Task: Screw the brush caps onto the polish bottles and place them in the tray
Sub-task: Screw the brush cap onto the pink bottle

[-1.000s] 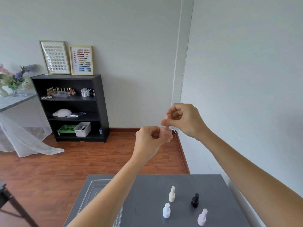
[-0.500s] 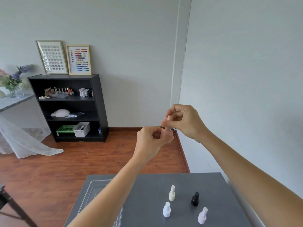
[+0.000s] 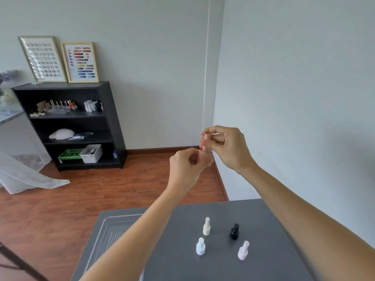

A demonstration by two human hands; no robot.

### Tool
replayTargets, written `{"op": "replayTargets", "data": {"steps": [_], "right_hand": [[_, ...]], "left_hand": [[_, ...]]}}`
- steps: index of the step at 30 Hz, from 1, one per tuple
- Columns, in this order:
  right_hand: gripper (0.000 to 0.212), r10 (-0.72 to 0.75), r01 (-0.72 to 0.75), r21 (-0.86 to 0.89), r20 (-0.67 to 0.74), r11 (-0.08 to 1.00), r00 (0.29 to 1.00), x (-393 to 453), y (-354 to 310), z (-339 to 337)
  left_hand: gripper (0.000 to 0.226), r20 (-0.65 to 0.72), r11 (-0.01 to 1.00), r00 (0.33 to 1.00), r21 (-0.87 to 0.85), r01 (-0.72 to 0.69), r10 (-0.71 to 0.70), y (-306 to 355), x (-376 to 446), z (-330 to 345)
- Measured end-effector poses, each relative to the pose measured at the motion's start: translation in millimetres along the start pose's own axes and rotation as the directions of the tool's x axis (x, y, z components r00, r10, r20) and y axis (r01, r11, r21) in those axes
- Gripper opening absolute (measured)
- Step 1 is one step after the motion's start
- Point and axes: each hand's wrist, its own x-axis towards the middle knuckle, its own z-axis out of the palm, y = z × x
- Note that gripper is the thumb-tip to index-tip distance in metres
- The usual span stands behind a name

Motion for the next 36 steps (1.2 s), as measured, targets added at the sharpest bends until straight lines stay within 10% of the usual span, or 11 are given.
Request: {"op": "replayTargets", "data": {"steps": [12,16,23,30,36], "right_hand": [[0.008,0.295,-0.295,-0.07,-0.01,0.953,0.955,-62.6,88.8,-49.8],[0.003,0.414,-0.419,-0.068,-0.08,0.905,0.907,-96.6,134.6,-70.8],[0.007,0.559,-0.569,-0.114,-0.106,0.814,0.822,-135.2,201.5,-106.0],[0.007,0.581,-0.575,-0.214,-0.04,0.79,0.813,-132.5,233.7,-121.9],[0.011,0.524,-0.498,-0.223,0.072,0.838,0.849,-100.6,232.8,-103.0]], "left_hand": [[0.023,0.282,0.991,0.95,0.034,0.128,-0.132,-61.6,-30.2,94.5],[0.067,0.495,0.943,0.817,0.285,0.17,-0.297,-102.2,-51.9,129.0],[0.048,0.642,0.816,0.585,0.575,0.061,-0.496,-150.0,-93.5,179.9],[0.024,0.577,0.737,0.551,0.667,0.108,-0.603,-152.1,-101.0,207.0],[0.014,0.463,0.78,0.68,0.566,0.267,-0.569,-143.8,-91.8,175.1]]}}
